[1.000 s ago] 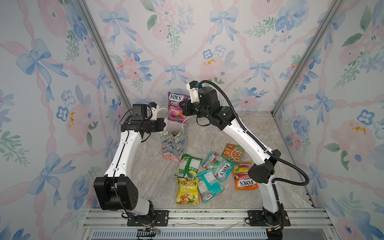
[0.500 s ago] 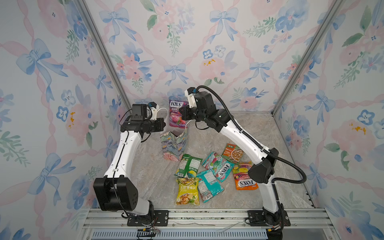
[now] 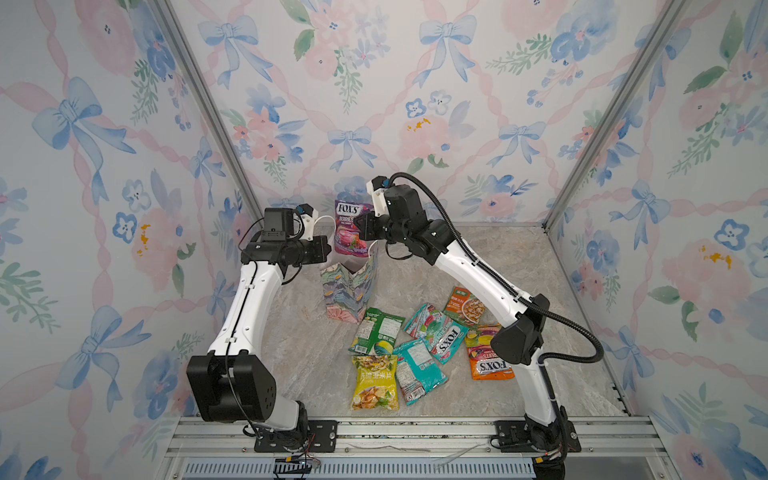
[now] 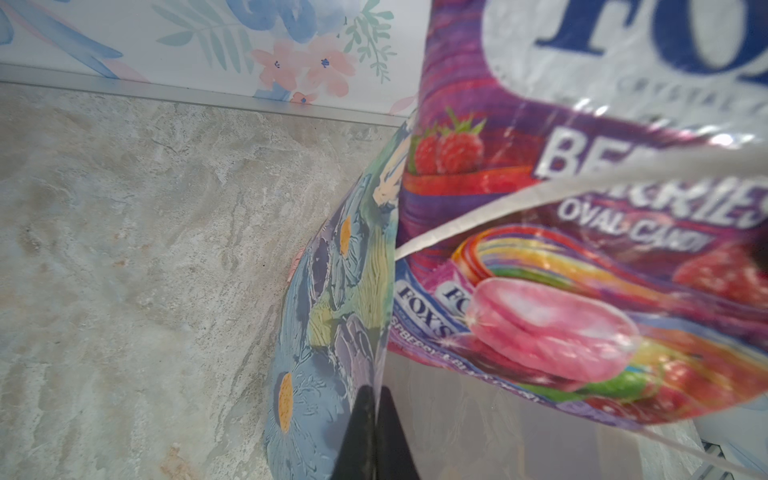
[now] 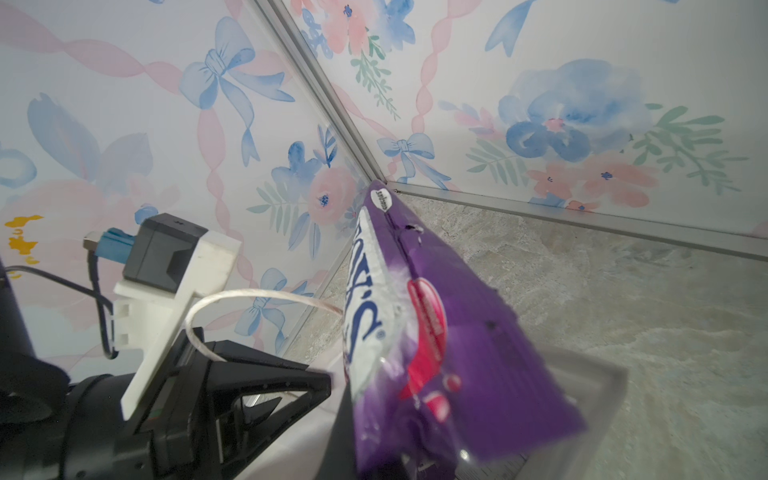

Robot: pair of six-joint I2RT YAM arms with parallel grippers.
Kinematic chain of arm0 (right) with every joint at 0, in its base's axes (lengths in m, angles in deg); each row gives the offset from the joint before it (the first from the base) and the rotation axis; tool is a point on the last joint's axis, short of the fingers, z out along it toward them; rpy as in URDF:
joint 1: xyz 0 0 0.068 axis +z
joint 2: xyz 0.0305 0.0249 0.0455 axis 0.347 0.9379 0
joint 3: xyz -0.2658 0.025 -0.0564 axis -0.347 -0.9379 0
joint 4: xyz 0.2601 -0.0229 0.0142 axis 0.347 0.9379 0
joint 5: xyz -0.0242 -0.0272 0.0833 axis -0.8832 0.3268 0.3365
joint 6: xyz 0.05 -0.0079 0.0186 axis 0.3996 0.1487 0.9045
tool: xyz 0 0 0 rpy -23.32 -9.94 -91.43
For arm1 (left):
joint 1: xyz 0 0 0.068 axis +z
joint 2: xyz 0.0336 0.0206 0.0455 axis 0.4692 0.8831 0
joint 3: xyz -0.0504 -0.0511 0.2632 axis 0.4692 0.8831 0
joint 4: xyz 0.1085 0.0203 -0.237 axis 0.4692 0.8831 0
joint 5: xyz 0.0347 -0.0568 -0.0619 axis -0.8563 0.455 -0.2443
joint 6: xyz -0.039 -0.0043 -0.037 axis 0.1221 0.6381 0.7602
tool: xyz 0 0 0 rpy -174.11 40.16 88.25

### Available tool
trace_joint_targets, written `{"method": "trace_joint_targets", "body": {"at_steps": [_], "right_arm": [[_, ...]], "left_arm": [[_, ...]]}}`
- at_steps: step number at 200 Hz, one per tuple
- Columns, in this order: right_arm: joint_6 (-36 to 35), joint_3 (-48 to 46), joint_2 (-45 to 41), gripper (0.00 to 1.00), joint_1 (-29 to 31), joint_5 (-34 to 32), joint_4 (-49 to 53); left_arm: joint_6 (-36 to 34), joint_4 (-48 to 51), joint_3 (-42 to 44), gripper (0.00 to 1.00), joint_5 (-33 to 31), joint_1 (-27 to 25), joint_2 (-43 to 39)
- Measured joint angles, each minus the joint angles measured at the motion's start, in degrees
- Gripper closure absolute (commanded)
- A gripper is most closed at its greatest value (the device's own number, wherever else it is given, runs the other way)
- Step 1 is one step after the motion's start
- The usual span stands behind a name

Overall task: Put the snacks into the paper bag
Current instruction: 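Lower the second purple packet into the bag opening with the right gripper, then open the right gripper and draw it back out of the bag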

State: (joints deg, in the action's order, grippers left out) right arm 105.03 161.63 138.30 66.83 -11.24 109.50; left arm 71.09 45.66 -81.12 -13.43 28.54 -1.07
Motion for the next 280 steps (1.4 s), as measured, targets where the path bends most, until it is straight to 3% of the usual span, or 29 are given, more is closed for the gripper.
{"method": "trace_joint_targets", "body": {"at_steps": [37,125,194,211,244,280], "right_arm": [[1.0,-0.7,0.5,1.00,0.2,0.5,-0.9],[3.0,-11.8,-2.8,1.00,0.2,0.7,-5.6],[4.0,-13.5,-4.0,1.00,0.1,1.6,-6.6],[4.3,-13.7,-4.0,0.88,0.1,1.6,-6.7],[5.0,-13.7,-4.3,0.48,0.0,2.3,-6.8],[4.7,-13.8,-5.2,0.29,-0.5,2.3,-7.0]], "left_arm": [[0.0,0.0,0.1,1.00,0.0,0.0,0.0],[0.0,0.0,0.3,1.00,0.0,0.0,0.0],[0.0,0.0,0.3,1.00,0.0,0.0,-0.3],[0.0,0.0,0.3,1.00,0.0,0.0,-0.3],[0.0,0.0,0.3,1.00,0.0,0.0,-0.3],[0.0,0.0,0.3,1.00,0.0,0.0,-0.3]]}}
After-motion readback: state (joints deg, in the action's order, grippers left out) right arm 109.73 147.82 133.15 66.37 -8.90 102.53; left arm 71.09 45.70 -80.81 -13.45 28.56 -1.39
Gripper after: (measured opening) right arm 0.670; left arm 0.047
